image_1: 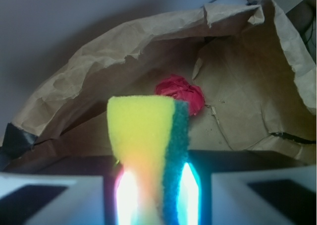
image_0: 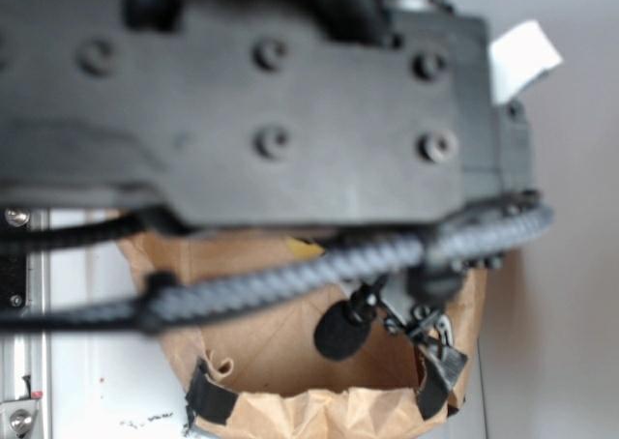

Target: Grab the green sponge.

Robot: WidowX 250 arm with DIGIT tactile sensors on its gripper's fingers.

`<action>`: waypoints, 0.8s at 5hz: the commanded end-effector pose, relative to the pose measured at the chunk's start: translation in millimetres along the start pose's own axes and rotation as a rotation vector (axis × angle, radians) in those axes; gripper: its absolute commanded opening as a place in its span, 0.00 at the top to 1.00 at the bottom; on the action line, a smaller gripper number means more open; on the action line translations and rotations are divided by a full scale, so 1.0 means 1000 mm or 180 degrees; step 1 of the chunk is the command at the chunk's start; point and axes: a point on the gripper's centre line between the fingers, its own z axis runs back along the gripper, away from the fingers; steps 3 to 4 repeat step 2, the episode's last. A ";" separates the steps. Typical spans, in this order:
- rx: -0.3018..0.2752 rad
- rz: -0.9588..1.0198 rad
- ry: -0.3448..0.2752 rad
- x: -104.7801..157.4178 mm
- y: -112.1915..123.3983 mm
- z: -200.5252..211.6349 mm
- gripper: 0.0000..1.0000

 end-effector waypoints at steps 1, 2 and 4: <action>-0.0105 -0.0017 -0.0278 0.003 0.019 0.028 1.00; -0.0117 0.0028 -0.0319 0.002 0.016 0.027 1.00; -0.0117 0.0028 -0.0319 0.002 0.016 0.027 1.00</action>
